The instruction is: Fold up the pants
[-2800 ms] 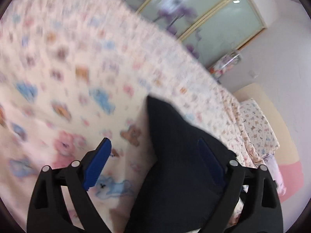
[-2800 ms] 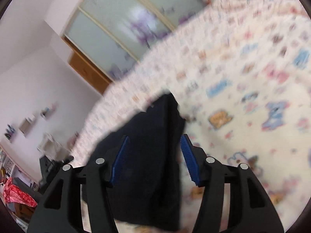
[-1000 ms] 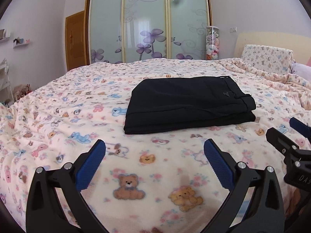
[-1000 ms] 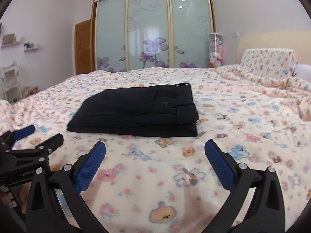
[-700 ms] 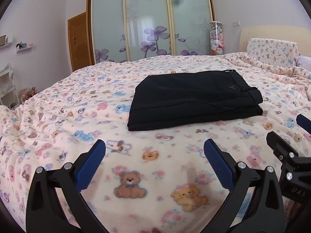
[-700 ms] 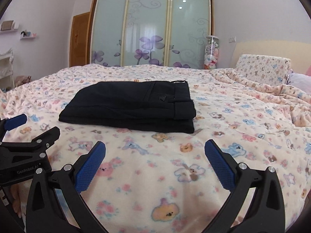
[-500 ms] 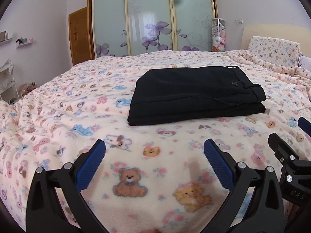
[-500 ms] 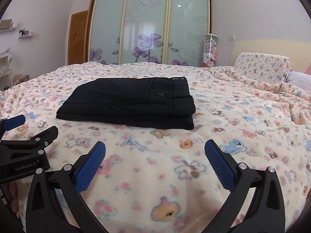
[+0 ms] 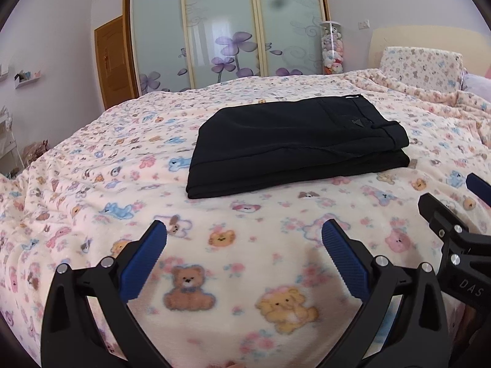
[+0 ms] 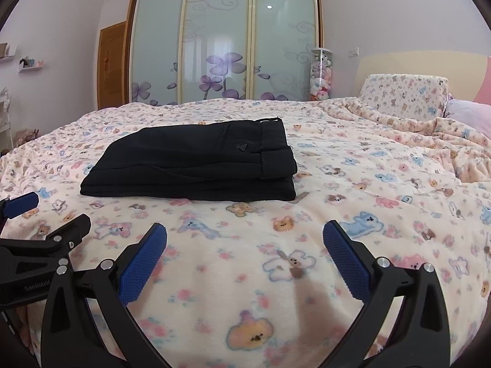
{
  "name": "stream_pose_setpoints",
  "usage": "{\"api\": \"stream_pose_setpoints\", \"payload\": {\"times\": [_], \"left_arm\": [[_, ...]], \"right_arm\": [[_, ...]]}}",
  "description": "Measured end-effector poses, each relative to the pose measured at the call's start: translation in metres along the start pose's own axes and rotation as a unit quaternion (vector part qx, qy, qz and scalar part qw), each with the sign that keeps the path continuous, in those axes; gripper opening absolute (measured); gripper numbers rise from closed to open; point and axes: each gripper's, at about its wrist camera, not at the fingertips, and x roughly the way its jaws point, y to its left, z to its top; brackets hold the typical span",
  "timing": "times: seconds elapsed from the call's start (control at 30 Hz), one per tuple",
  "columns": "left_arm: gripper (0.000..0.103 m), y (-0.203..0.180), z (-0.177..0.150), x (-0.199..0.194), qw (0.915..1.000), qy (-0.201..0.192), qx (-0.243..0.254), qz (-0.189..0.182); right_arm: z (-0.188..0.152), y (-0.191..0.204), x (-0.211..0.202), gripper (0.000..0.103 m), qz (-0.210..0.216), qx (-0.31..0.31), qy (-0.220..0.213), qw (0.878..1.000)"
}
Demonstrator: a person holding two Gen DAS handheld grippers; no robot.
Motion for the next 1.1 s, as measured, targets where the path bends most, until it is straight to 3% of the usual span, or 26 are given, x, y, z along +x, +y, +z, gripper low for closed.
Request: {"api": "stream_pose_setpoints", "payload": {"times": [1.1], "left_arm": [[0.101,-0.0047,-0.0004,0.0030,0.9999,0.009,0.013,-0.001]], "right_arm": [[-0.0023,-0.0012,0.0053,0.102,0.001,0.006,0.009,1.000]]}}
